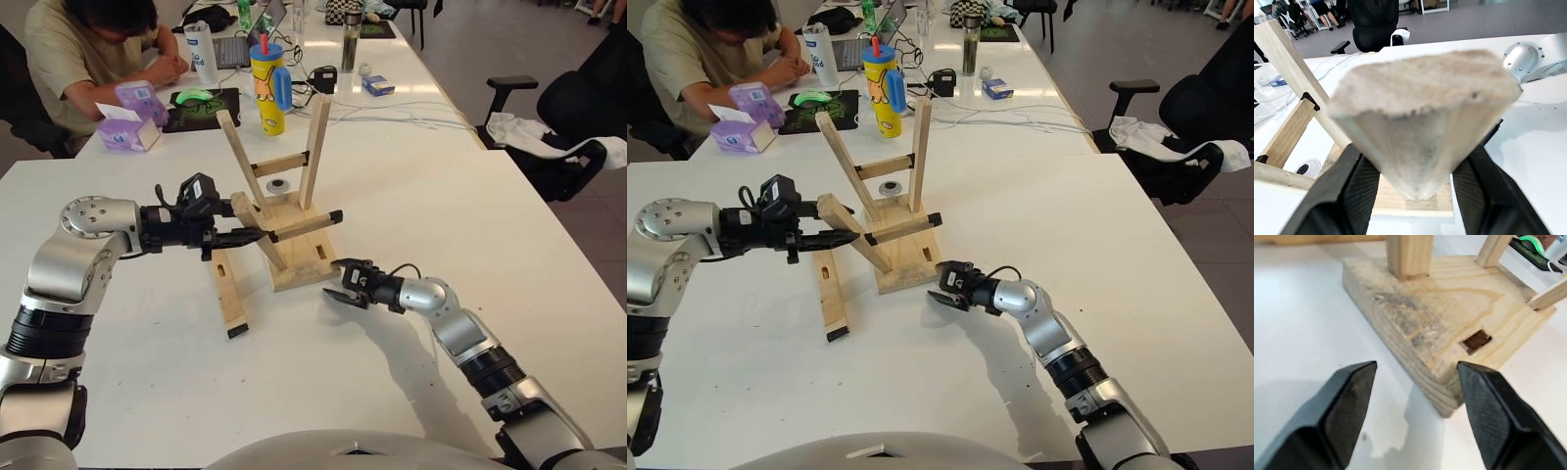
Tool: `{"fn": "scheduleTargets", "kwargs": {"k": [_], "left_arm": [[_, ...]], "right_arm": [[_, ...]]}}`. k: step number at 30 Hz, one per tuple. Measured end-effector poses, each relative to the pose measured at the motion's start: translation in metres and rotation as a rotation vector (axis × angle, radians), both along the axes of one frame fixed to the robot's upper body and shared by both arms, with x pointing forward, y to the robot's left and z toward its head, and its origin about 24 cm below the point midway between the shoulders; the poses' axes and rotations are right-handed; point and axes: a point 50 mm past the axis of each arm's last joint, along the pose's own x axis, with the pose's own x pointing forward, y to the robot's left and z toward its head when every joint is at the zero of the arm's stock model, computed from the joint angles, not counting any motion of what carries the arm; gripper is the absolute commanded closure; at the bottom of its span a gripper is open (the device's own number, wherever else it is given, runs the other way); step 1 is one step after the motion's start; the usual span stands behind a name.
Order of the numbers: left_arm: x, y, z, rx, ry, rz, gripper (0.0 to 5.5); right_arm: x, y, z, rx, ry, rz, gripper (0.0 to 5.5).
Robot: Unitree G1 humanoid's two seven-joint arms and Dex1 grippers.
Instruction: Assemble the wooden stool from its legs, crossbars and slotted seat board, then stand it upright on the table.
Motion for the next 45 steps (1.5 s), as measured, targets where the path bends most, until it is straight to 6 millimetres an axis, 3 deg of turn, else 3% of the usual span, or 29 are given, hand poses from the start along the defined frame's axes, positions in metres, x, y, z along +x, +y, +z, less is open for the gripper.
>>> {"fn": "scheduleTargets", "kwargs": {"k": [3, 4, 8, 12, 16, 18, 21, 25, 29, 34, 39, 45], "left_arm": [[-0.006, 0.008, -0.047, -0.032, 0.221, 0.129, 2.49], [-0.006, 0.007, -0.047, -0.082, 0.246, 0.144, 2.31], [-0.004, 0.013, -0.004, -0.213, 0.115, 0.182, 1.76], [-0.013, 0.02, 0.01, -0.277, 0.06, 0.247, 1.18], [-0.025, 0.029, -0.023, -0.27, 0.12, 0.417, 1.18], [-0.028, 0.034, -0.044, -0.283, 0.105, 0.606, 1.18], [-0.043, 0.039, -0.055, -0.325, -0.01, 0.884, 1.18], [-0.068, 0.027, -0.061, -0.339, -0.036, 1.004, 1.18], [-0.08, 0.013, -0.064, -0.31, 0.024, 0.968, 1.18], [-0.098, 0.006, -0.088, -0.2, 0.258, 1.037, 1.18], [-0.106, -0.008, -0.082, -0.164, 0.285, 1.158, 1.18], [-0.119, -0.021, -0.094, -0.117, 0.352, 1.249, 1.18]], "right_arm": [[-0.01, -0.003, 0.0, 0.194, 0.116, -0.112, 2.46], [-0.011, -0.009, 0.001, 0.241, 0.14, -0.161, 2.46], [-0.008, -0.021, 0.009, 0.32, 0.139, -0.247, 2.46], [-0.008, -0.029, 0.005, 0.249, 0.124, -0.25, 2.46], [-0.01, -0.039, -0.013, 0.132, 0.135, -0.233, 2.46], [-0.006, -0.037, -0.017, 0.096, 0.096, -0.209, 2.46], [0.009, -0.033, -0.015, 0.036, 0.007, -0.175, 2.46], [0.021, -0.021, -0.015, 0.034, -0.01, -0.118, 2.46], [0.023, -0.007, -0.017, 0.06, 0.009, -0.086, 2.46], [0.023, -0.008, -0.019, 0.088, -0.002, -0.189, 2.46], [0.021, -0.014, -0.02, 0.097, -0.011, -0.258, 2.46], [0.022, -0.008, -0.019, 0.074, -0.011, -0.204, 2.46]]}}
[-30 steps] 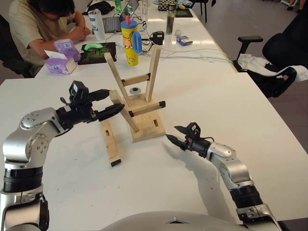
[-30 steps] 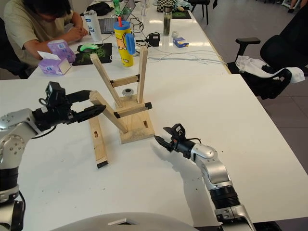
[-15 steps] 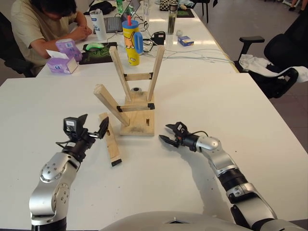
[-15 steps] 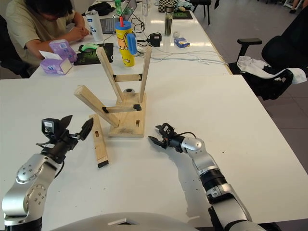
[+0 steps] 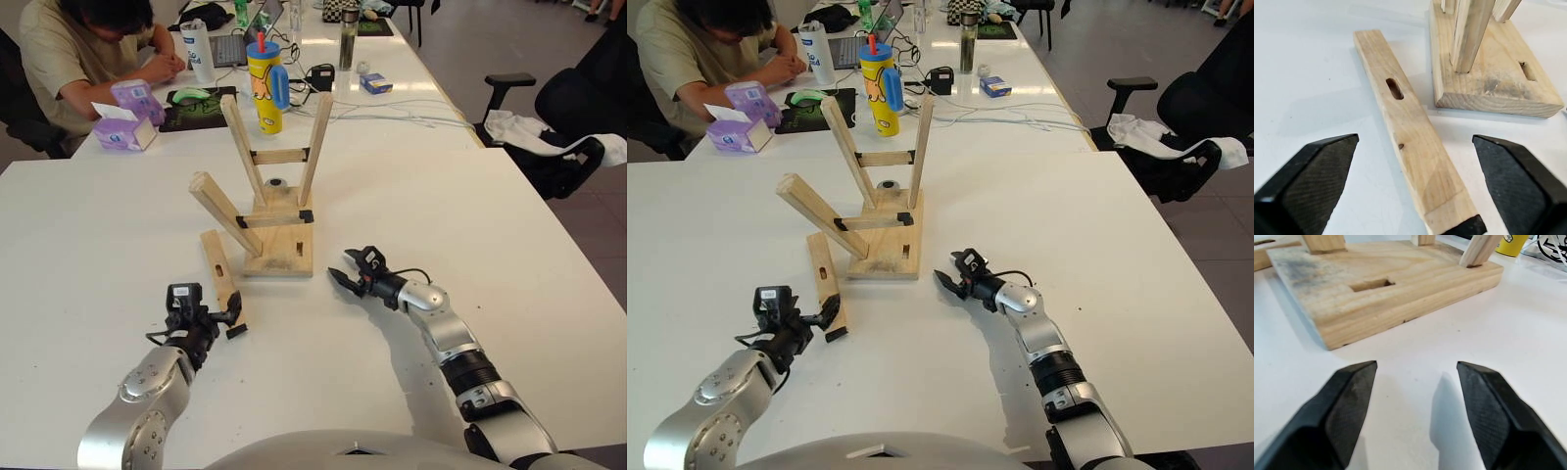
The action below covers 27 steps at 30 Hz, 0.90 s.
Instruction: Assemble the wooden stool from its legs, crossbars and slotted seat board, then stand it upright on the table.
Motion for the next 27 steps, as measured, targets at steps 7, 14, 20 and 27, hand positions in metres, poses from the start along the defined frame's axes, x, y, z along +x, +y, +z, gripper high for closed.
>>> {"fn": "scheduleTargets", "kwargs": {"k": [7, 14, 20, 27], "left_arm": [[0.008, -0.012, -0.011, 0.017, 0.034, 0.004, 1.18], [0.021, -0.014, -0.022, 0.058, 0.064, 0.018, 1.18], [0.024, -0.009, -0.029, 0.109, 0.1, -0.012, 2.01], [0.035, 0.006, -0.03, 0.13, 0.095, -0.012, 3.0]], "right_arm": [[-0.002, 0.008, 0.001, 0.008, 0.025, 0.04, 2.46], [-0.003, 0.018, 0.001, 0.029, 0.05, 0.057, 2.46], [-0.002, 0.018, 0.002, 0.038, 0.059, 0.018, 2.46], [0.004, 0.01, 0.01, 0.081, 0.045, -0.146, 2.46]]}}
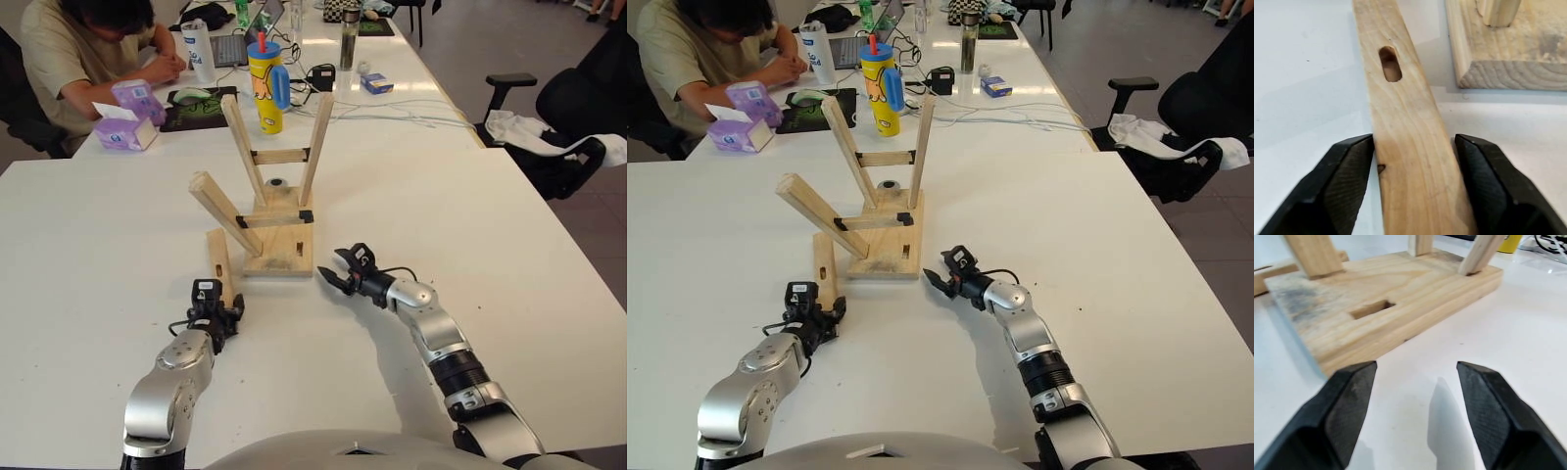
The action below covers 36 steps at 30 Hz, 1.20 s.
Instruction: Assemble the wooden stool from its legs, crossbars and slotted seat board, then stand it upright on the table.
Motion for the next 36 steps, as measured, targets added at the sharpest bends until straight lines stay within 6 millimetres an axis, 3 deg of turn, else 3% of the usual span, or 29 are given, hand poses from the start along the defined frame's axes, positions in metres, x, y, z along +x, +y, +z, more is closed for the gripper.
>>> {"fn": "scheduleTargets", "kwargs": {"k": [4, 10, 12, 15, 17, 19, 23, 27, 29, 32, 36], "left_arm": [[0.01, 0.016, 0.001, 0.008, -0.002, 0.038, 3.45], [0.032, 0.043, 0.001, -0.03, -0.077, 0.146, 3.47], [0.045, 0.053, 0.019, -0.032, -0.223, 0.176, 3.47], [0.073, 0.058, 0.077, -0.009, -0.539, 0.129, 3.47], [0.085, 0.053, 0.125, -0.039, -0.765, 0.046, 3.47], [0.088, 0.044, 0.16, -0.082, -0.917, -0.061, 3.47], [0.084, 0.025, 0.194, -0.201, -1.017, -0.269, 3.47], [0.079, -0.009, 0.226, -0.373, -1.043, -0.55, 3.47], [0.075, -0.027, 0.233, -0.481, -1.005, -0.691, 3.47], [0.07, -0.047, 0.225, -0.636, -0.863, -0.862, 3.47], [0.061, -0.062, 0.191, -0.769, -0.647, -0.971, 3.47]], "right_arm": [[0.005, -0.014, -0.002, 0.018, 0.064, -0.156, 2.46], [0.011, -0.021, 0.01, 0.112, 0.049, -0.238, 2.46], [0.013, -0.027, 0.013, 0.128, 0.035, -0.267, 2.46], [0.015, -0.034, 0.021, 0.18, 0.01, -0.279, 2.46], [0.017, -0.041, 0.031, 0.226, -0.011, -0.269, 2.46], [0.02, -0.047, 0.039, 0.256, -0.025, -0.271, 2.46], [0.025, -0.055, 0.06, 0.328, -0.045, -0.239, 2.46], [0.022, -0.06, 0.092, 0.539, -0.024, -0.122, 1.83], [0.016, -0.058, 0.106, 0.663, 0.026, 0.001, 1.54], [-0.001, -0.061, 0.127, 0.77, 0.109, 0.204, 1.13], [-0.019, -0.081, 0.158, 0.806, 0.2, 0.396, 0.49]]}}
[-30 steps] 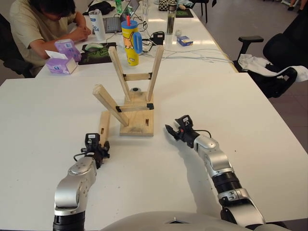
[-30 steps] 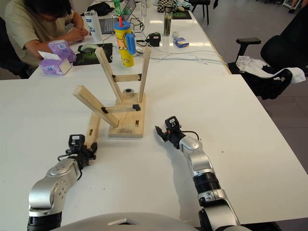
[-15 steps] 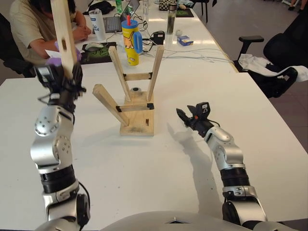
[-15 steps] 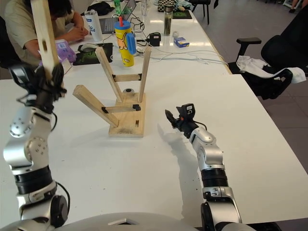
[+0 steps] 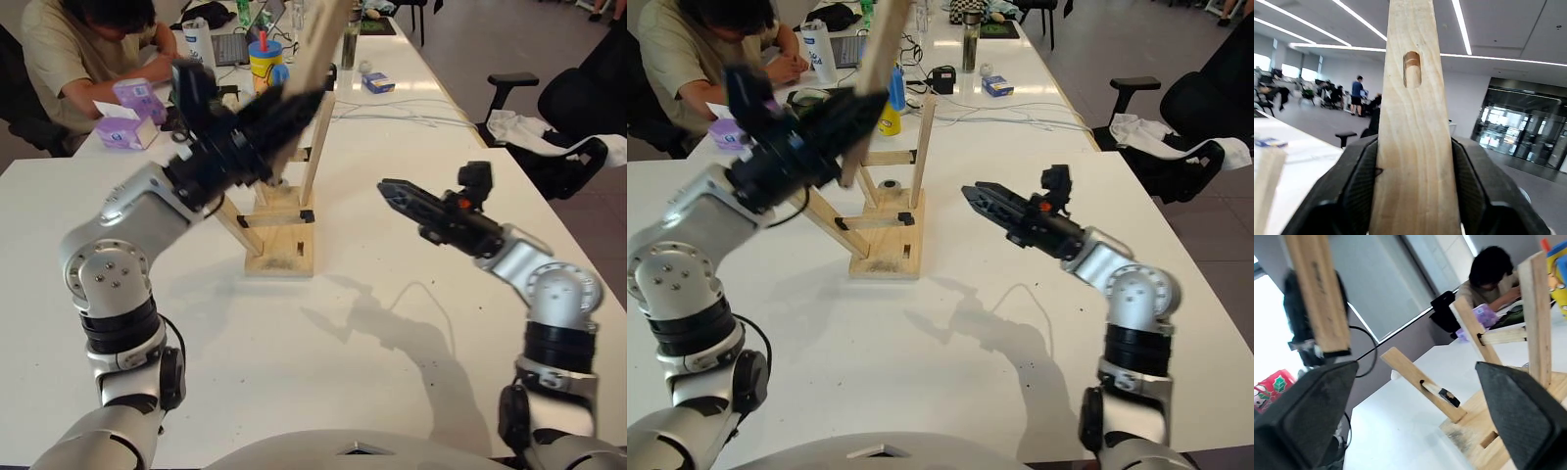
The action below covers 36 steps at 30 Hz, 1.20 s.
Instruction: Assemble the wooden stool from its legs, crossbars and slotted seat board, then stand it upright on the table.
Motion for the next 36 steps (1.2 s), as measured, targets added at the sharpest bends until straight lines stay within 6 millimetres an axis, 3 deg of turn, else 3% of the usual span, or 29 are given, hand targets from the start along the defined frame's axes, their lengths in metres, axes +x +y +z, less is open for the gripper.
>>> {"fn": "scheduleTargets", "kwargs": {"k": [3, 8, 10, 18, 29, 32, 33, 36], "left_arm": [[-0.008, -0.006, -0.026, 0.027, 0.109, -0.105, 3.47], [-0.027, -0.014, -0.053, 0.116, 0.201, -0.296, 3.47], [-0.03, -0.014, -0.054, 0.124, 0.201, -0.328, 3.47], [-0.032, -0.012, -0.055, 0.091, 0.28, -0.458, 3.47], [-0.034, -0.008, -0.056, 0.107, 0.296, -0.465, 3.47], [-0.036, -0.007, -0.057, 0.123, 0.288, -0.461, 3.47], [-0.037, -0.007, -0.058, 0.124, 0.288, -0.461, 3.11], [-0.037, -0.006, -0.061, 0.136, 0.289, -0.456, 2.73]], "right_arm": [[-0.005, -0.006, 0.025, 0.032, -0.03, 0.094, 0.29], [-0.009, -0.006, 0.04, 0.04, -0.012, 0.179, 0.29], [-0.009, -0.002, 0.037, 0.016, 0.009, 0.198, 0.29], [-0.014, 0.003, 0.032, 0.005, 0.034, 0.259, 1.4], [-0.019, 0.001, 0.032, 0.009, 0.005, 0.287, 3.29], [-0.021, 0.001, 0.031, 0.014, 0.003, 0.295, 3.43], [-0.021, 0.001, 0.03, 0.012, 0.005, 0.292, 3.43], [-0.024, 0.001, 0.027, -0.004, -0.013, 0.275, 3.43]]}}
